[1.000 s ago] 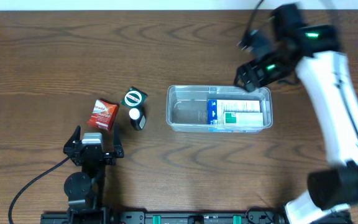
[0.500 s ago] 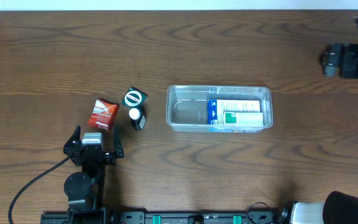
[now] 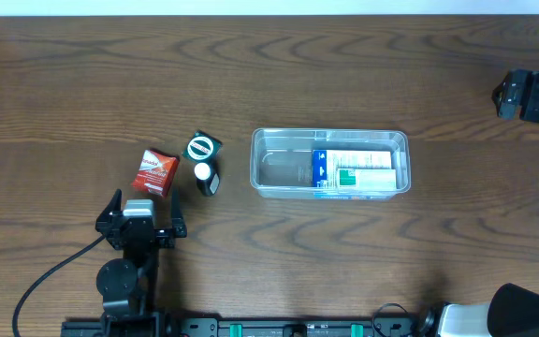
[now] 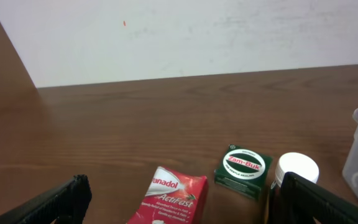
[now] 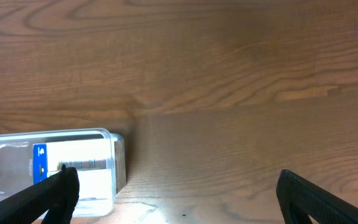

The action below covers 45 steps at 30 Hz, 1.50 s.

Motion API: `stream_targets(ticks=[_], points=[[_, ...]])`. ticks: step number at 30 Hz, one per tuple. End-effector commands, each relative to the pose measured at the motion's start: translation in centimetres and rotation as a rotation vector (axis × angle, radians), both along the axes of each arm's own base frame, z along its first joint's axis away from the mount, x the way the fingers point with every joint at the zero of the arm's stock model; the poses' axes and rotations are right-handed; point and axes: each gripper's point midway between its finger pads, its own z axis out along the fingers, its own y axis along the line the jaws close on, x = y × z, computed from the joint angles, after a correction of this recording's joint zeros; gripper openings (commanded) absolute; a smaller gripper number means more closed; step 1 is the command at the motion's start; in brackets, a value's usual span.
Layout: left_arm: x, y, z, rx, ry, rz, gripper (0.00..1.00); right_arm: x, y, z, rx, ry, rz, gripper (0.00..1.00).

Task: Pack container
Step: 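Reach left gripper down toward red Panadol box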

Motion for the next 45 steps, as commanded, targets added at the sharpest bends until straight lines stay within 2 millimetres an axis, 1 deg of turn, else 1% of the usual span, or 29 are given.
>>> stream_targets(ticks=[1,3,5,9,11,14,17,20,22,24,27,30,33,37,41,45], points=[[-0.4,-0.4,-0.4,-0.105,0.051,-0.008,0.98,0.0,-0.2,-0.2,0.013,0.007,-0.022,0.99],[-0.8,-0.4,0.6,-0.166,0.069,0.002,0.98,0.0,-0.3,-0.2,0.013,0.007,-0.022,0.99],[-1.1,-0.7,2.1,-0.179,0.089,-0.011,0.98,0.0,-0.3,-0.2,0.013,0.007,-0.022,0.99],[-1.2,-0.9,6.1,-0.188,0.178,-0.009,0.98,0.0,-0.2,-0.2,0.013,0.007,-0.022,0.99],[-0.9,-0.8,7.7,-0.196,0.268,-0.001,0.98,0.0,-0.2,-0.2,0.013,0.007,-0.022,0.99],[0.0,-0.7,8.9,-0.212,0.452,0.015,0.98,0.0,-0.3,-0.2,0.013,0.007,-0.022,0.99],[1.4,-0.6,9.0,-0.190,0.667,0.015,0.98,0.0,-0.2,-0.2,0.013,0.007,-0.022,0.99],[2.9,-0.5,7.8,-0.158,0.840,-0.001,0.98,0.0,-0.3,-0.2,0.013,0.007,-0.022,0.99],[4.1,-0.4,6.4,-0.159,0.928,-0.001,0.98,0.0,-0.3,-0.2,0.013,0.007,-0.022,0.99],[5.1,-0.3,4.3,-0.163,1.007,-0.001,0.98,0.0,-0.2,-0.2,0.013,0.007,-0.022,0.99],[5.8,-0.2,1.3,-0.133,1.113,-0.030,0.98,0.0,-0.3,-0.2,0.013,0.007,-0.022,0.99],[6.3,-0.2,-0.6,-0.119,1.172,-0.047,0.98,0.0,-0.2,-0.2,0.013,0.007,-0.022,0.99],[6.9,-0.2,-1.9,-0.099,1.202,-0.068,0.98,0.0,-0.2,-0.2,0.013,0.007,-0.022,0.99],[7.7,-0.1,-3.2,-0.071,1.218,-0.094,0.98,0.0,-0.2,-0.2,0.013,0.007,-0.022,0.99],[8.7,0.6,-3.9,-0.072,1.204,-0.085,0.98,0.0,-0.2,-0.2,0.013,0.007,-0.022,0.99],[9.6,1.8,-4.2,-0.088,1.180,-0.055,0.98,0.0,-0.2,-0.2,0.013,0.007,-0.022,0.99]])
